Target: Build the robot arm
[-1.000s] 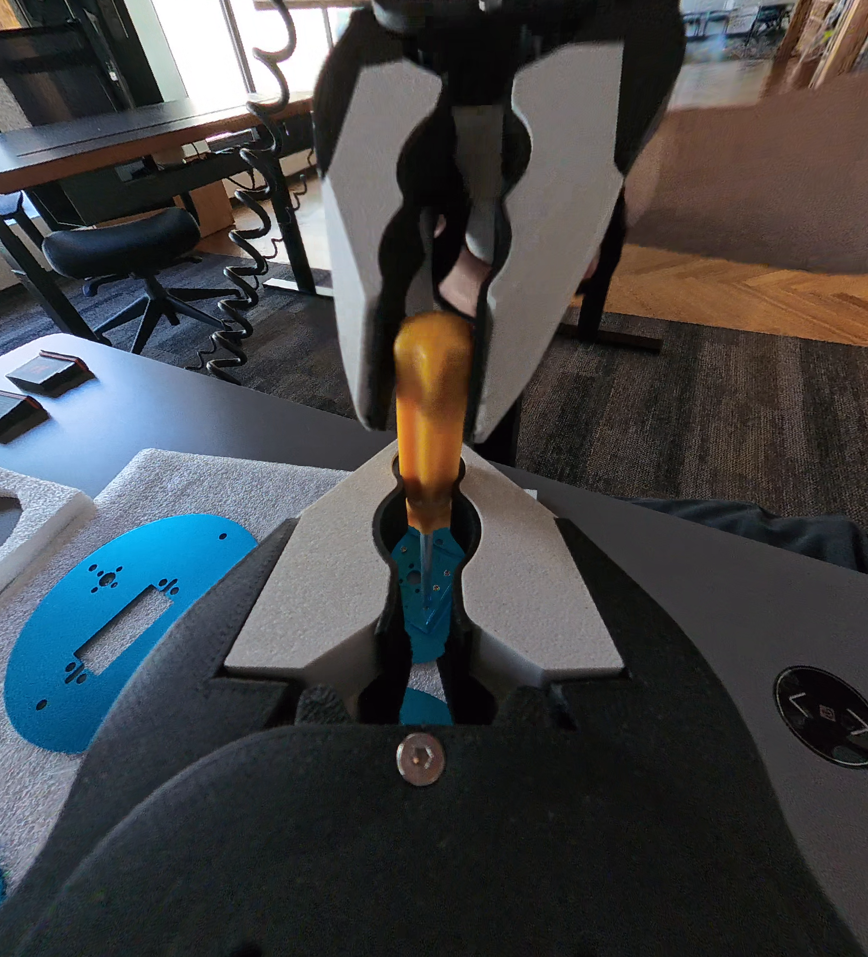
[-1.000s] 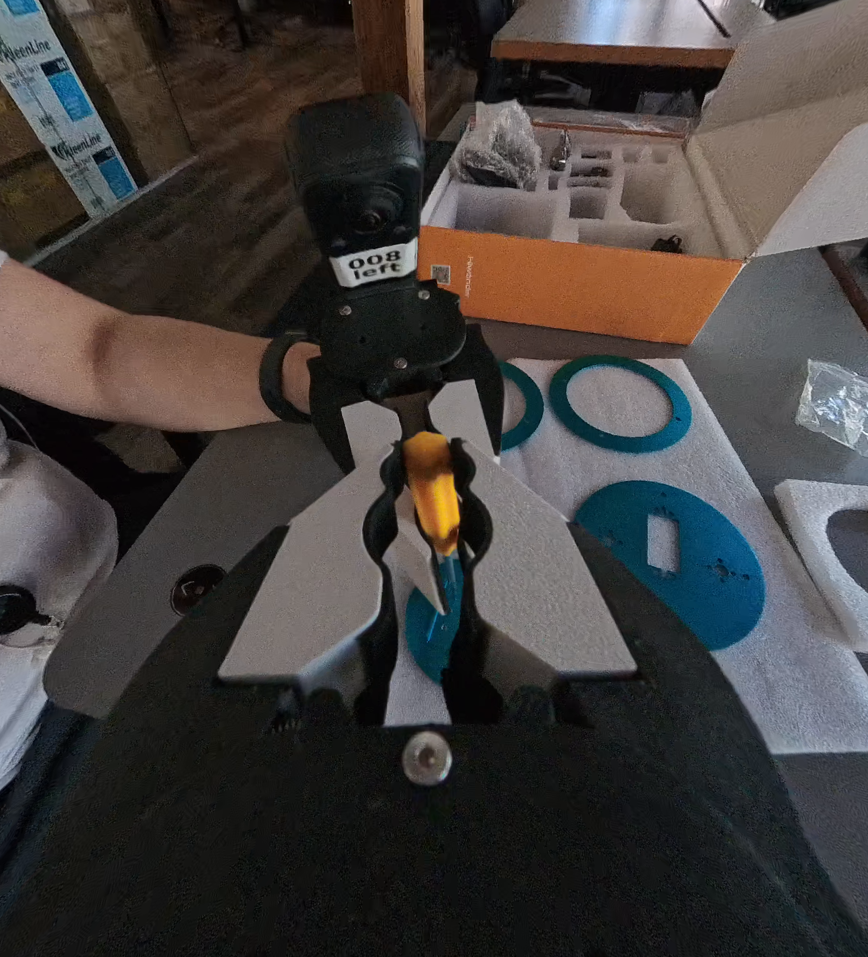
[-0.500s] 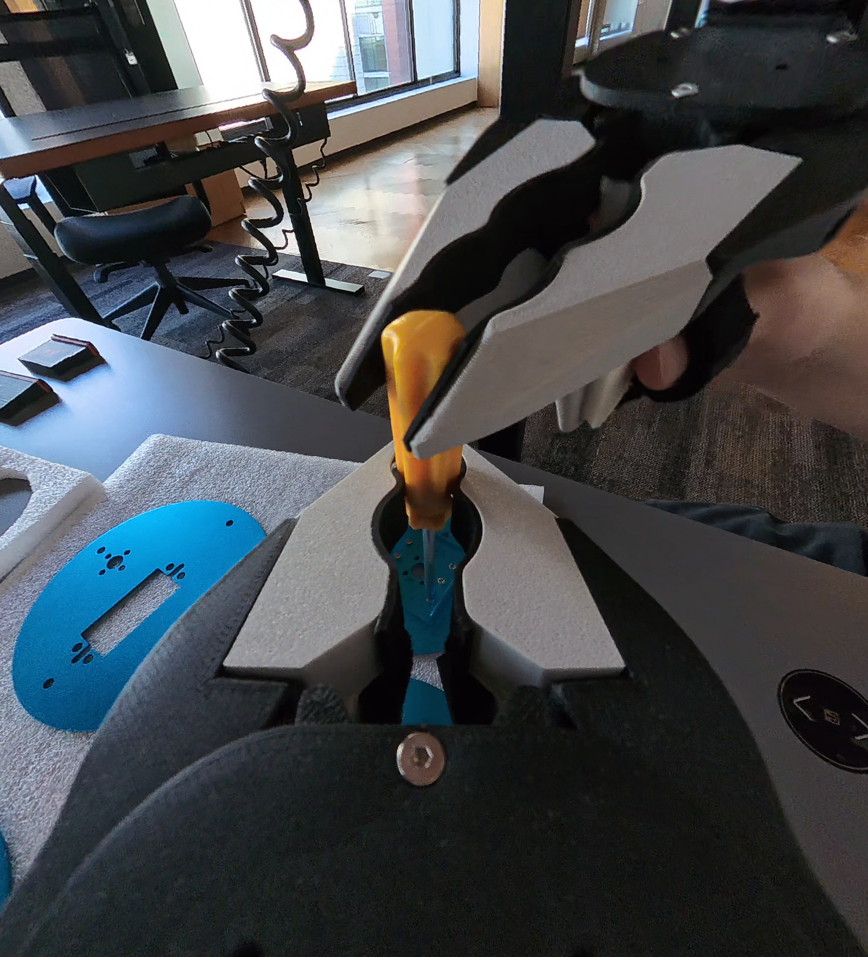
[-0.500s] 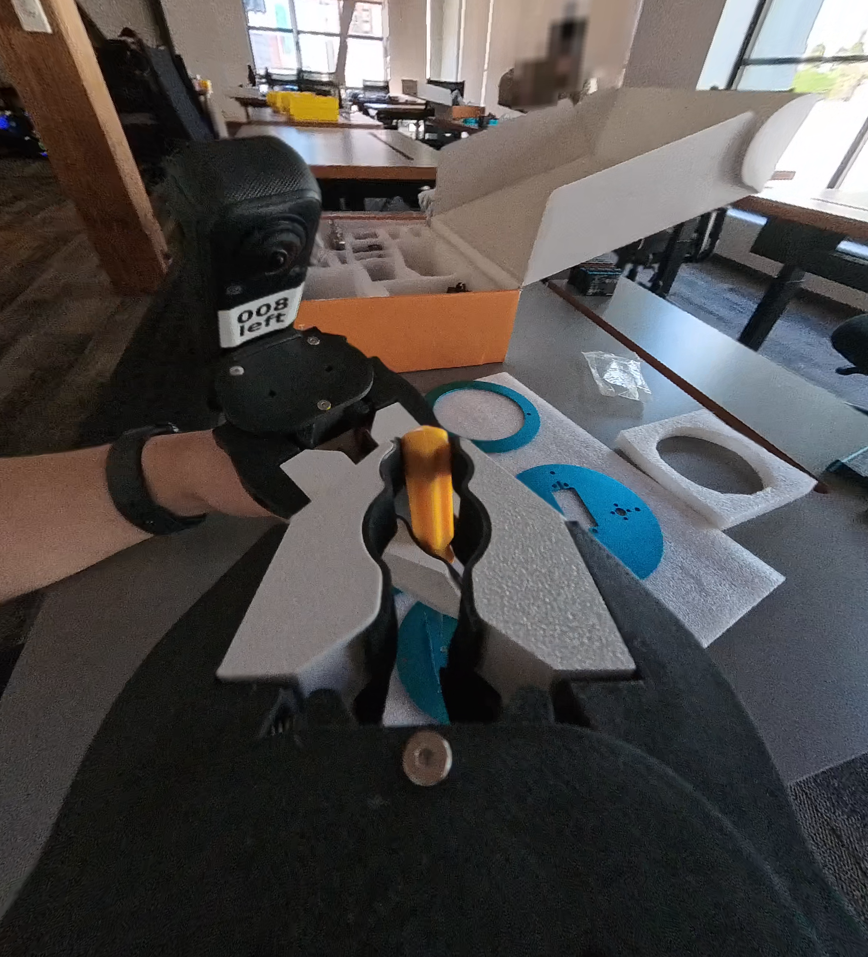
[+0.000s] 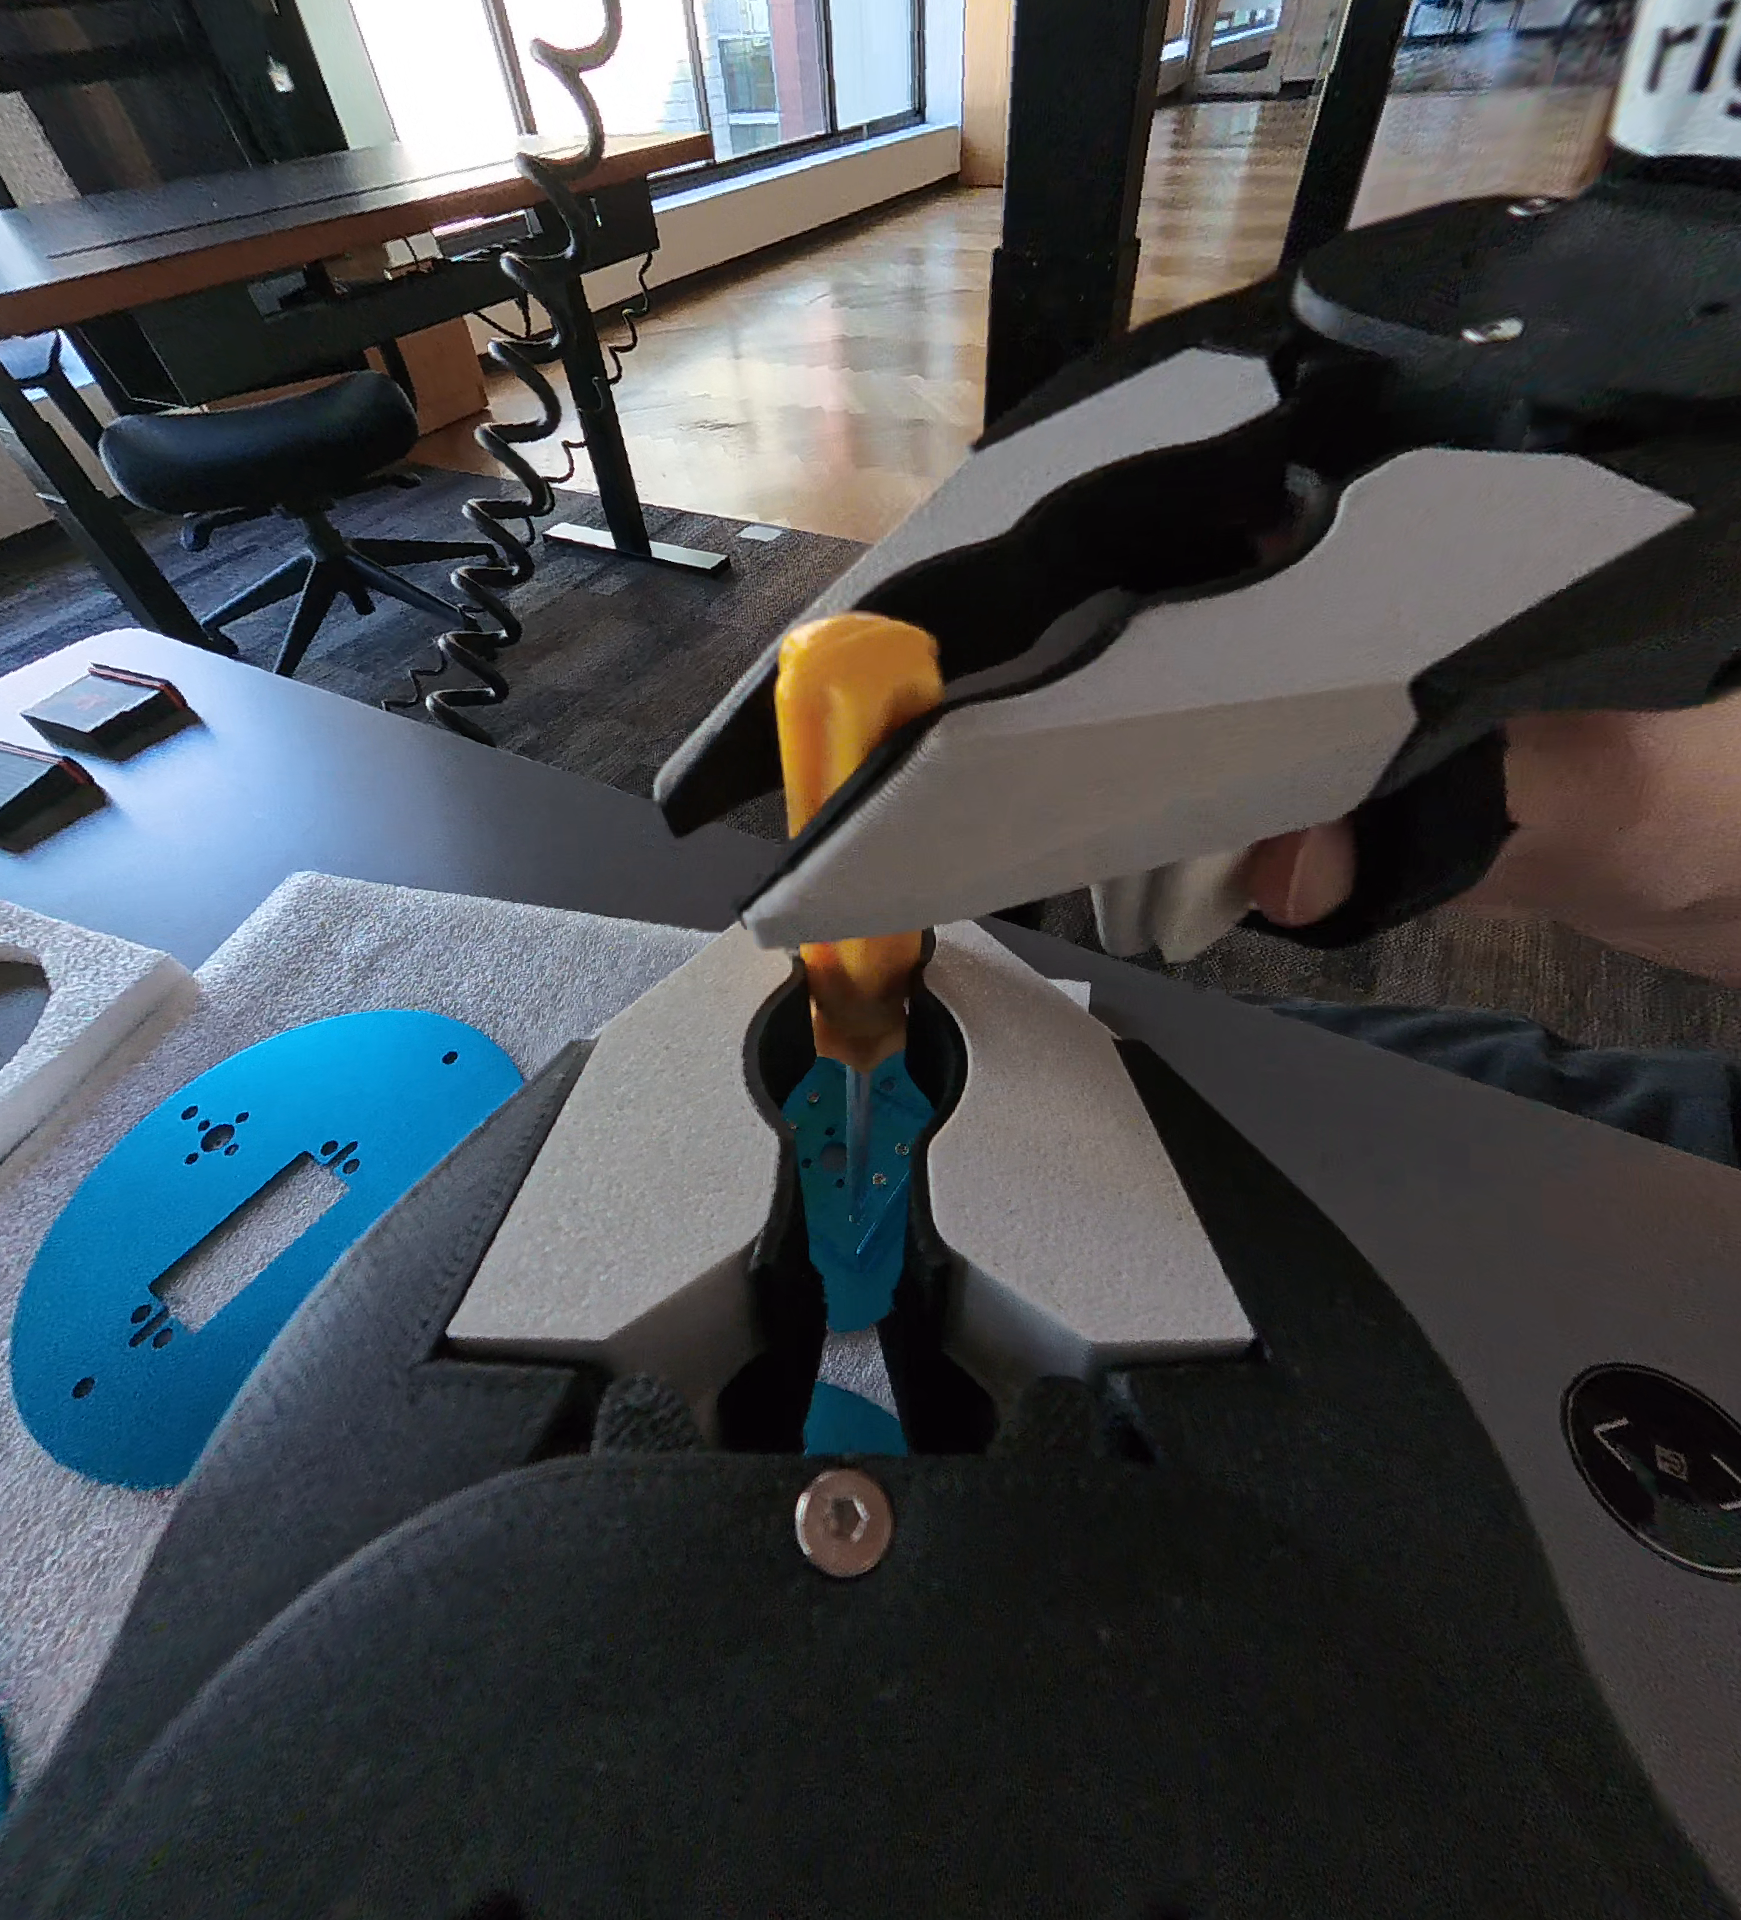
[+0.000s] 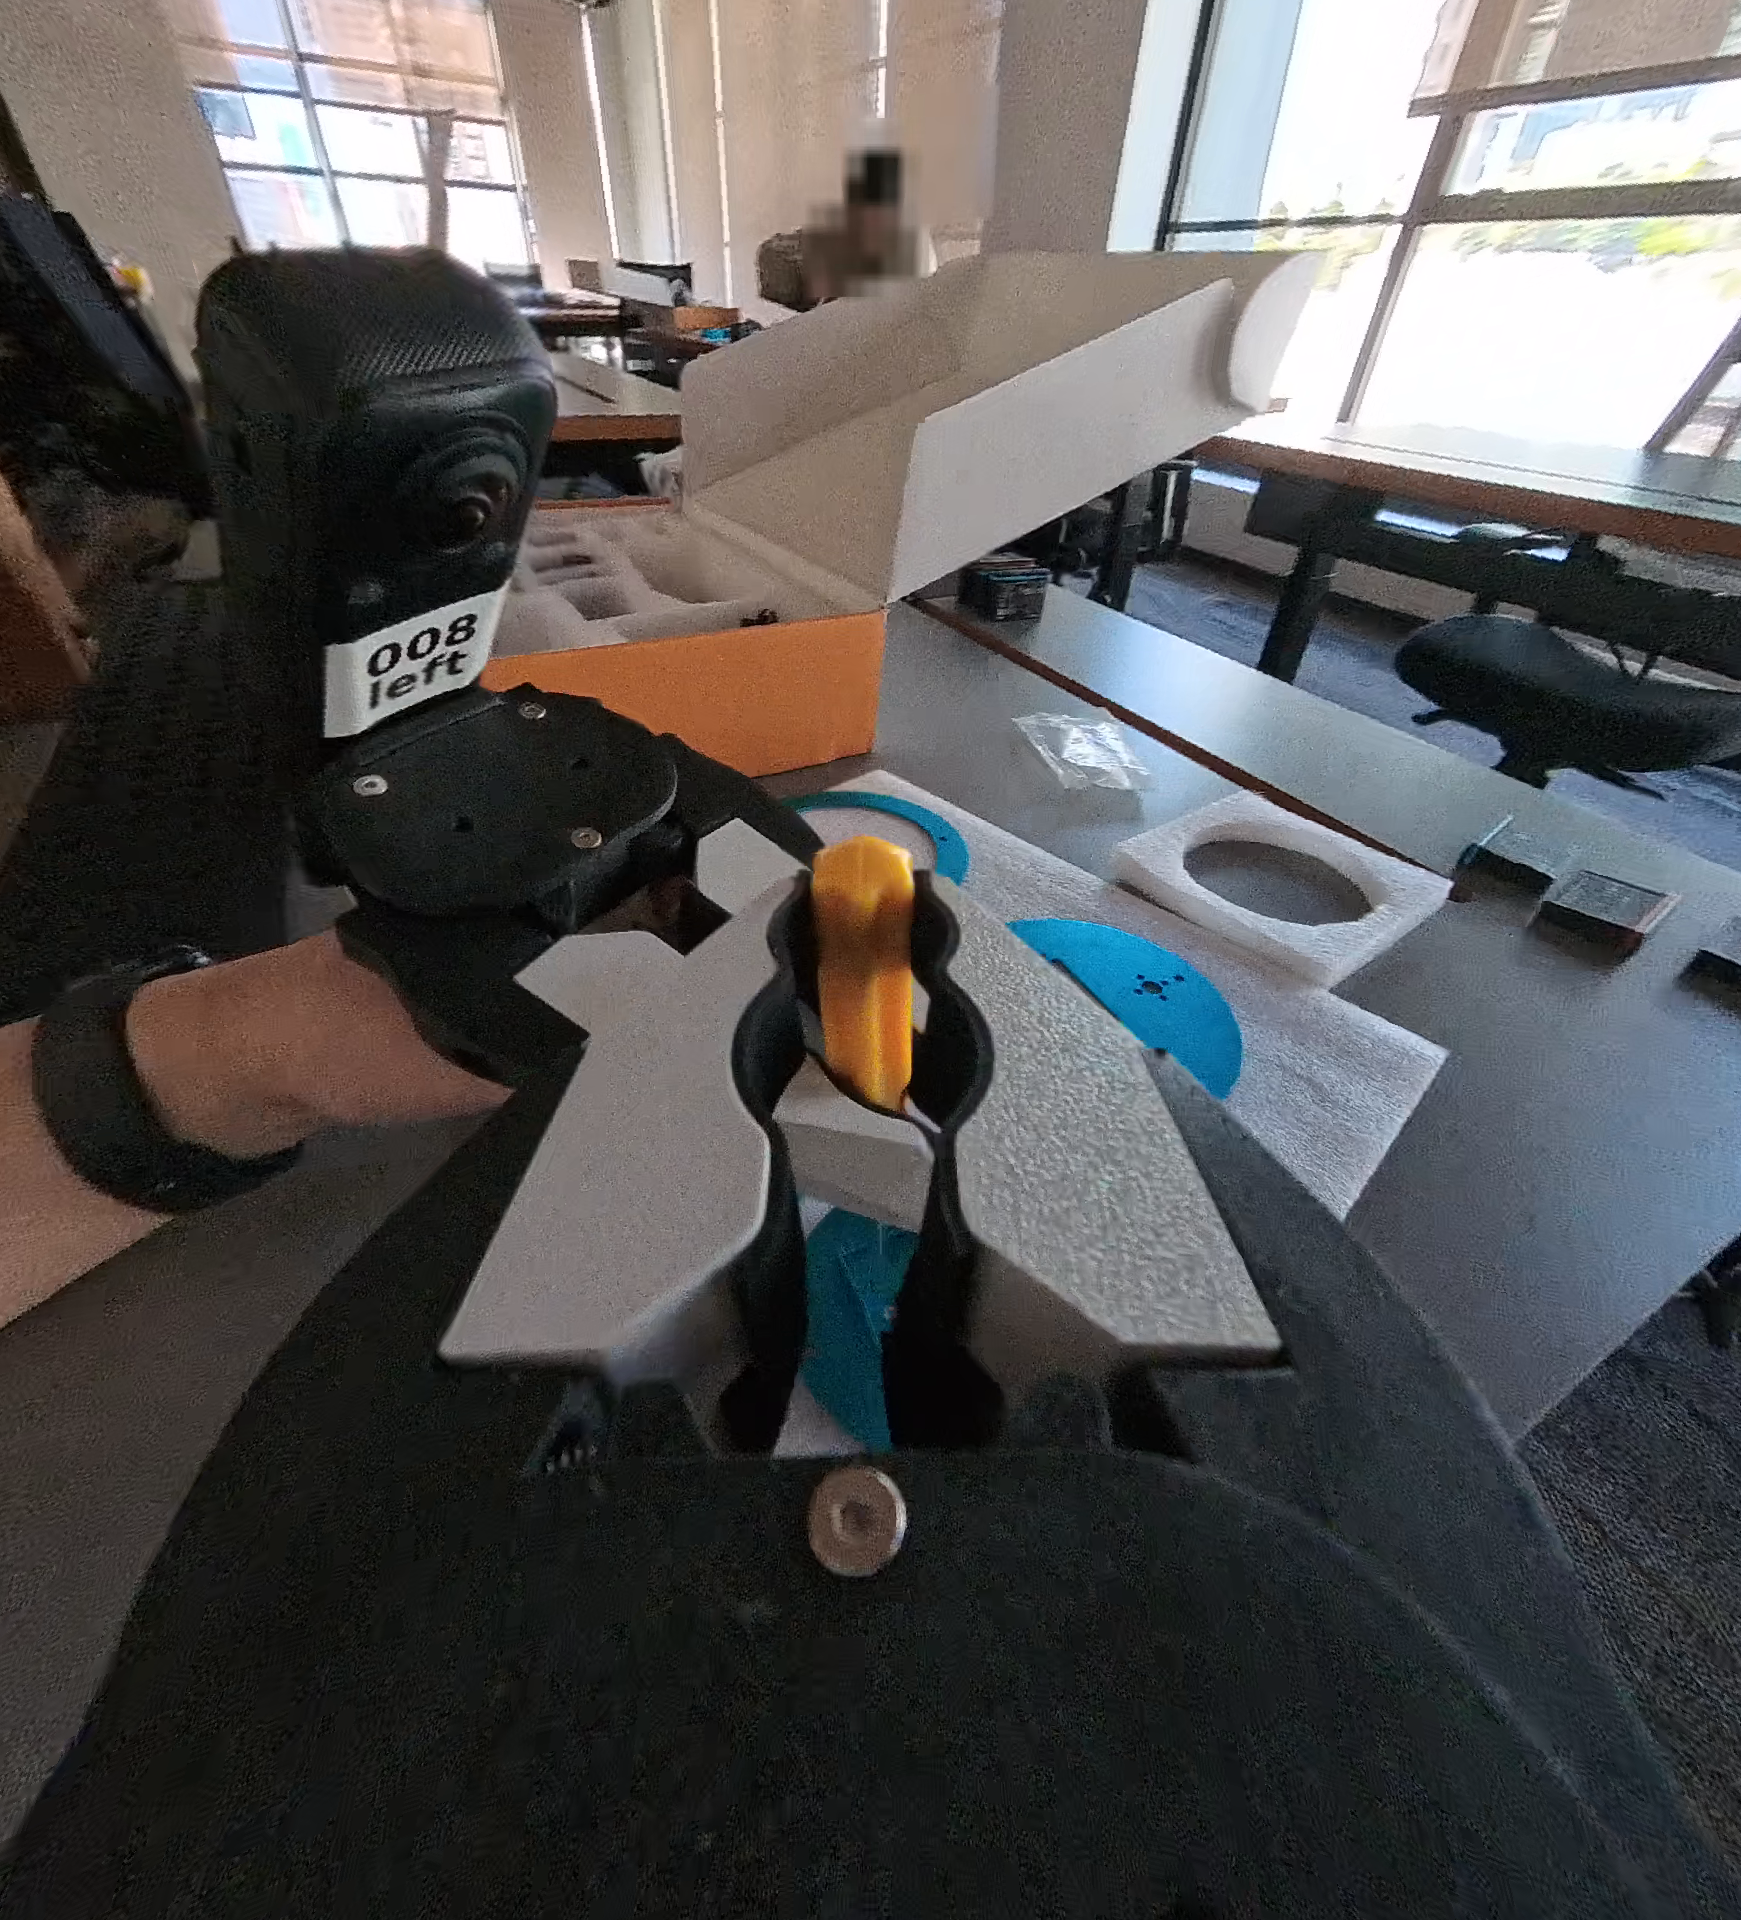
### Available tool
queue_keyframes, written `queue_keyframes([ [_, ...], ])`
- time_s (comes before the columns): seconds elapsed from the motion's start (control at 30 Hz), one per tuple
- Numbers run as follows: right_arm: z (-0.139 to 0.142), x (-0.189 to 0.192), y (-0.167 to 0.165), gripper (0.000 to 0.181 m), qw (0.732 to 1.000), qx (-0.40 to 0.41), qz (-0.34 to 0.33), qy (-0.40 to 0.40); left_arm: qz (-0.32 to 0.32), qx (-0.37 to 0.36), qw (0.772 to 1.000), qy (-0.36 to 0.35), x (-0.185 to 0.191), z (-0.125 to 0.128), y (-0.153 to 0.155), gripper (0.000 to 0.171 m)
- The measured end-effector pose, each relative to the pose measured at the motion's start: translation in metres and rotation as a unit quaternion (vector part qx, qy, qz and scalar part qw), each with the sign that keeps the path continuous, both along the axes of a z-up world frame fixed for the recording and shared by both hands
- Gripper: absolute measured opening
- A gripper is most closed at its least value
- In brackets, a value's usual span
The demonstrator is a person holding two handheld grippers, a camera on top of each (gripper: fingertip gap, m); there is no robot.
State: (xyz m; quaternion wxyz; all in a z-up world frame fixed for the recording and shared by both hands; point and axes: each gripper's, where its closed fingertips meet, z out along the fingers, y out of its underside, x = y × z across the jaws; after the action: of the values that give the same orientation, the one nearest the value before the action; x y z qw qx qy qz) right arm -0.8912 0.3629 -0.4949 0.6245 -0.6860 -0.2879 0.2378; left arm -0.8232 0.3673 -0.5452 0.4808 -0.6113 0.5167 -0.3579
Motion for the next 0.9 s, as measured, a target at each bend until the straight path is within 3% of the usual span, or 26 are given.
queue_keyframes([
  [0.07,0.001,0.003,-0.001,0.017,1.0,0.009,-0.008,-0.007,-0.004,0.003,1.0,-0.001,0.001,0.0,-0.001,0.009],
  [0.2,0.001,0.002,-0.003,0.026,0.996,-0.005,0.081,-0.034,-0.008,0.007,1.0,0.002,0.003,-0.001,-0.002,0.009],
  [0.27,-0.001,-0.001,-0.008,0.019,0.989,-0.028,0.143,-0.033,-0.009,0.008,1.0,0.003,0.003,-0.001,-0.003,0.009],
  [0.33,-0.002,-0.001,-0.009,0.017,0.985,-0.039,0.163,-0.035,-0.007,0.007,1.0,0.003,0.003,-0.001,-0.002,0.009],
  [0.43,-0.003,-0.001,-0.003,0.018,0.991,-0.045,0.121,-0.027,0.0,-0.007,1.0,-0.001,0.002,-0.001,0.001,0.009],
  [0.57,-0.003,0.005,0.002,0.018,1.0,-0.024,-0.017,-0.006,0.004,-0.01,1.0,0.001,0.002,-0.002,0.002,0.009],
  [0.63,-0.004,0.003,0.001,0.018,0.999,-0.008,-0.032,-0.014,-0.001,-0.008,1.0,-0.001,0.0,-0.002,0.0,0.009],
  [0.7,-0.004,0.0,-0.001,0.018,0.999,-0.021,0.022,-0.037,0.0,-0.003,1.0,-0.003,-0.001,-0.002,-0.002,0.009],
  [0.77,0.003,0.002,-0.001,0.029,0.995,-0.024,0.086,-0.032,-0.003,-0.003,1.0,-0.002,-0.001,-0.002,-0.003,0.009],
  [0.83,0.012,0.003,-0.011,0.017,0.985,-0.023,0.171,-0.009,-0.006,-0.005,1.0,-0.002,0.0,-0.002,-0.003,0.009],
  [0.9,0.007,0.004,-0.011,0.017,0.977,-0.04,0.208,-0.016,-0.007,-0.004,1.0,-0.001,-0.001,-0.003,-0.004,0.009],
])
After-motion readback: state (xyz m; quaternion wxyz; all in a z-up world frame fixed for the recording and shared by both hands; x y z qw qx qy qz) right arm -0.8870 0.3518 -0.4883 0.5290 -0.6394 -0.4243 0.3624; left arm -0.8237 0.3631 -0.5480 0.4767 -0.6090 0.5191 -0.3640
